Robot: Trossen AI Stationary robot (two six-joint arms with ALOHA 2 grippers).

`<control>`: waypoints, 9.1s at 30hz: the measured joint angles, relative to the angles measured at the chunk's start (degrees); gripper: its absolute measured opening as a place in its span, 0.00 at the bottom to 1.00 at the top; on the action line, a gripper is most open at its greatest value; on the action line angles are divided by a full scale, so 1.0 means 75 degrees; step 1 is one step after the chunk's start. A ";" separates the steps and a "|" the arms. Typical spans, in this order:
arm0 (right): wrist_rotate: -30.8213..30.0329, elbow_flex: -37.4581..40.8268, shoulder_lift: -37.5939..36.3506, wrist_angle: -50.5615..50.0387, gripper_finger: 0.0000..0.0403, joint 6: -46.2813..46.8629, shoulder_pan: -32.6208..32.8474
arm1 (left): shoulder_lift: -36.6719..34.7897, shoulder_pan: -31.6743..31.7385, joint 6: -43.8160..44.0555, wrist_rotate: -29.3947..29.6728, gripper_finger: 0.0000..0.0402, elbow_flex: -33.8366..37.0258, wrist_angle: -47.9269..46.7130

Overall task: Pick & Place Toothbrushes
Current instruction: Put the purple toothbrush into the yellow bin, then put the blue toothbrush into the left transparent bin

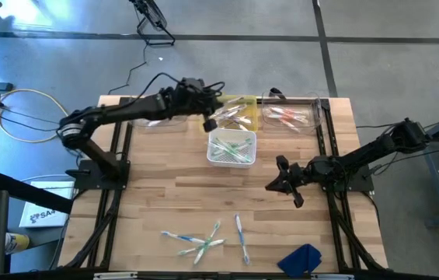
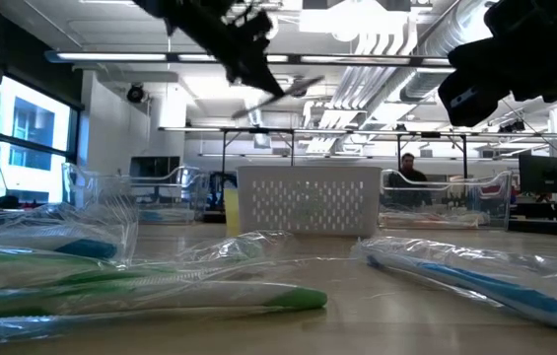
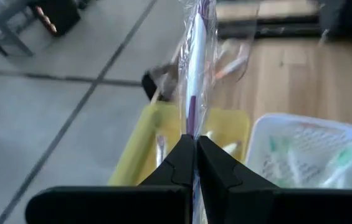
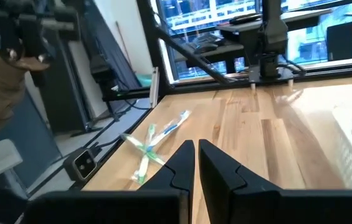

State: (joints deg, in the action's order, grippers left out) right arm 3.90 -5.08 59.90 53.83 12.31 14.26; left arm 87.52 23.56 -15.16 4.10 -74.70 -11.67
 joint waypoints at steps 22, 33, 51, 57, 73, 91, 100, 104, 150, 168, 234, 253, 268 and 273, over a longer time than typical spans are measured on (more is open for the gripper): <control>-0.0733 0.0000 0.0000 -0.0004 0.04 0.0014 0.0000 | 0.2851 0.1059 -0.0067 -0.1442 0.01 -0.1490 0.0406; -0.0732 0.0000 0.0000 -0.0068 0.04 0.0001 0.0000 | 0.3592 0.1059 0.0451 -0.1383 0.01 -0.1827 -0.0477; -0.0728 -0.0003 0.0000 -0.0403 0.04 -0.0008 0.0000 | 0.3916 0.1057 0.0801 -0.1500 0.11 -0.1824 -0.0277; -0.0726 -0.0003 0.0000 -0.0428 0.04 -0.0008 0.0000 | 0.3915 0.1057 0.0863 -0.1239 0.29 -0.1824 -0.0135; -0.0729 -0.0003 0.0000 -0.0412 0.04 -0.0008 0.0000 | 0.3912 0.0992 0.0868 -0.1540 0.37 -0.1824 0.0742; -0.0729 -0.0009 0.0001 -0.0406 0.04 0.0371 -0.0001 | 0.3853 0.0037 -0.0575 -0.0775 0.37 -0.1816 0.2012; -0.0729 -0.0009 0.0003 -0.0443 0.04 0.0350 0.0000 | 0.3082 -0.0574 -0.1443 -0.0806 0.37 -0.1627 0.1725; -0.0729 -0.0009 0.0003 -0.0468 0.04 0.0333 0.0000 | 0.2441 -0.0969 -0.1821 -0.0807 0.37 -0.1054 0.2518; -0.0959 -0.0009 0.0003 -0.0584 0.04 0.0187 -0.0003 | 0.0767 -0.4743 -0.4203 -0.0504 0.37 0.2340 0.6800; -0.0990 -0.0006 0.0003 -0.0587 0.04 0.0187 -0.0001 | 0.0773 -0.4743 -0.4202 -0.0507 0.37 0.2337 0.6742; -0.1513 0.0000 0.0003 -0.1219 0.04 0.0327 0.0000 | 0.0826 -0.6107 0.4095 -0.1646 0.25 0.1697 0.2788; -0.1734 0.0000 0.0003 -0.1234 0.04 0.0406 -0.0002 | 0.1442 -0.8644 0.3311 0.2140 0.01 -0.0805 -0.1617; -0.1790 0.0000 0.0003 -0.1369 0.04 0.0412 -0.0003 | 0.2224 -0.9030 0.5000 0.1141 0.01 -0.0813 -0.3034; -0.1790 0.0000 0.0003 -0.1548 0.04 0.0410 -0.0002 | 0.2224 -0.8910 0.5449 0.0929 0.04 -0.0739 -0.3609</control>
State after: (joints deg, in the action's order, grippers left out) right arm -9.52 -5.08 59.92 42.23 15.39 14.25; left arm 104.20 -43.26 25.71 11.06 -80.24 -38.74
